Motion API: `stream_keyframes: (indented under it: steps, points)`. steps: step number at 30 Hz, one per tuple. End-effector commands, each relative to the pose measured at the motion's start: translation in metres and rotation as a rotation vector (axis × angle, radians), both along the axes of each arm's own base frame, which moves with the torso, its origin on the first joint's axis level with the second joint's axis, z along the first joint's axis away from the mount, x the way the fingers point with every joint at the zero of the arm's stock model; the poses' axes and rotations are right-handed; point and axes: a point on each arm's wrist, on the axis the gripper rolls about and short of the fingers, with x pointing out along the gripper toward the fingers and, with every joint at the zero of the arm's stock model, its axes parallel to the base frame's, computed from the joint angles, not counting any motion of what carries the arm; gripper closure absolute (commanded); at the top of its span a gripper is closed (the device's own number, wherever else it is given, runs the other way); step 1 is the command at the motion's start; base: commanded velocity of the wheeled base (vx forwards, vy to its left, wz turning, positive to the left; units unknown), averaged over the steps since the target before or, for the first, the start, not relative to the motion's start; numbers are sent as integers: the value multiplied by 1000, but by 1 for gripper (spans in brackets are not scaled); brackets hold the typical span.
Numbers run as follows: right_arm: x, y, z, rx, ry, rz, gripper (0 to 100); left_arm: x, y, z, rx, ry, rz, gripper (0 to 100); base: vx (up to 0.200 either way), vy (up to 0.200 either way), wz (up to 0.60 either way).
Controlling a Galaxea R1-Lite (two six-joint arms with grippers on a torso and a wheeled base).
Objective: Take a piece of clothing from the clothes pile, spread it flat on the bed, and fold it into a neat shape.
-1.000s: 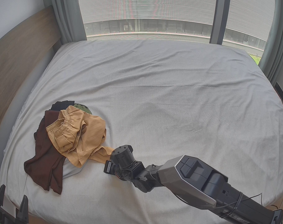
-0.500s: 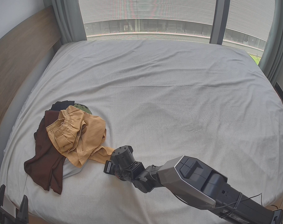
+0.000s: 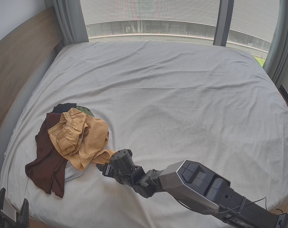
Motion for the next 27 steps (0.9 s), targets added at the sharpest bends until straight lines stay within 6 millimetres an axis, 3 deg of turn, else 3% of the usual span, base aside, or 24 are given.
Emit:
stream_keyframes:
  steps: [1,2,20,27]
  points:
    - [0,-12,-34,-74,45,-35,0,1,0,-5,0,8,1,0,0,0,0]
    - [1,-14,-35,-77,45,-40,100,1,0,-5,0,8,1,0,0,0,0]
    - [10,-20,-29,-86,19,-88,100,1,0,-5,1,8,1,0,0,0,0]
    - [15,-16,13,-75,-12,-110,100,1,0,-5,1,8,1,0,0,0,0]
